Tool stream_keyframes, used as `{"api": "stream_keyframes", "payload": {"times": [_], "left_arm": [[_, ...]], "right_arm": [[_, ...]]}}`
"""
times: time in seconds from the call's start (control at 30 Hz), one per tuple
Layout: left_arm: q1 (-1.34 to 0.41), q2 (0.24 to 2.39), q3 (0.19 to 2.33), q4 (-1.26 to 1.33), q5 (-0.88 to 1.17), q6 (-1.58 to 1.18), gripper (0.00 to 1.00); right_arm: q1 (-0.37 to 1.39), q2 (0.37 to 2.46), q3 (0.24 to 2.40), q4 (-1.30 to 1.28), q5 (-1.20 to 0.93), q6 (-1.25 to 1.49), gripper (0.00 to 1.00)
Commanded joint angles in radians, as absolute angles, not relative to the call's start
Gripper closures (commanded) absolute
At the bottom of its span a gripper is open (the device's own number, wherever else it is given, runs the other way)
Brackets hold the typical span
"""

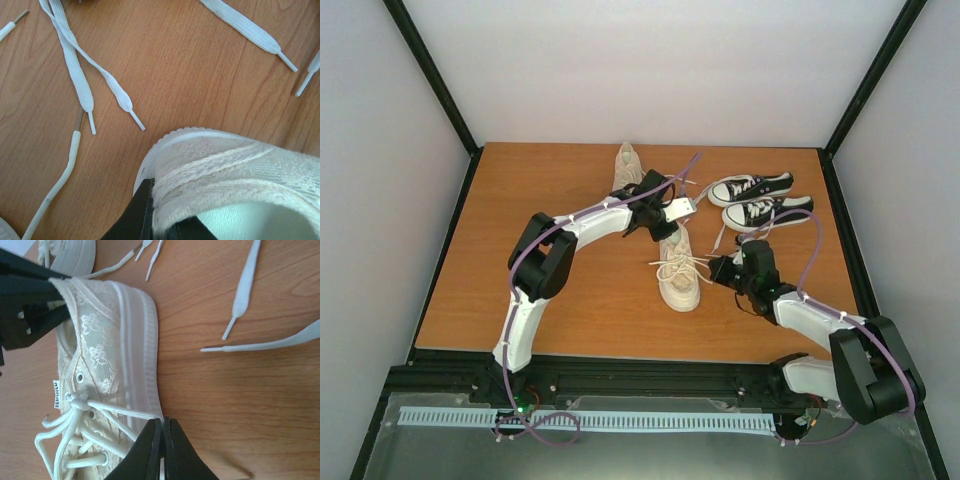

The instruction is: Tie the shoes

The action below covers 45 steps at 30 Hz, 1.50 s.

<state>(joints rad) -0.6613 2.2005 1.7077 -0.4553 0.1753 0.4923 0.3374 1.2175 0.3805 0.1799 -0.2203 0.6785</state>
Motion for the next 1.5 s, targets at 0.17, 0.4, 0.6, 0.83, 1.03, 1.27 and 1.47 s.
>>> {"api": "stream_keyframes", "payload": {"times": [0.17, 0.4, 0.6, 0.83, 1.03, 1.27, 1.47], "left_arm": [[-0.603, 2.168, 1.666, -0.492, 0.137, 0.513, 0.99], [-0.592, 2.162, 1.662, -0.492, 0.154, 0.530, 0.99], [-0.597, 2.152, 1.755, -0.596, 0.322, 0.571, 0.82], [-0.587, 2.080, 1.891, -0.817, 0.409, 0.648, 0.39], [-0.595, 1.917, 1.680, -0.897, 0.410, 0.643, 0.37], [-0.671, 1.802, 1.352, -0.791, 0.393, 0.625, 0.27], [-0.694, 1.880, 1.384, -0.722, 0.432, 0.548, 0.32]], "right_arm": [[0.267, 1.299, 0.374, 0.171, -0.184, 0.701, 0.97], [0.252, 1.334, 0.352, 0.223, -0.219, 0.696, 0.97], [0.326, 1.395, 0.479, 0.192, -0.328, 0.563, 0.97], [0.328, 1.402, 0.508, 0.182, -0.325, 0.556, 0.97], [0.328, 1.393, 0.502, 0.175, -0.322, 0.550, 0.97], [0.328, 1.409, 0.511, 0.166, -0.334, 0.532, 0.97], [0.328, 1.419, 0.514, 0.171, -0.342, 0.536, 0.97]]}}
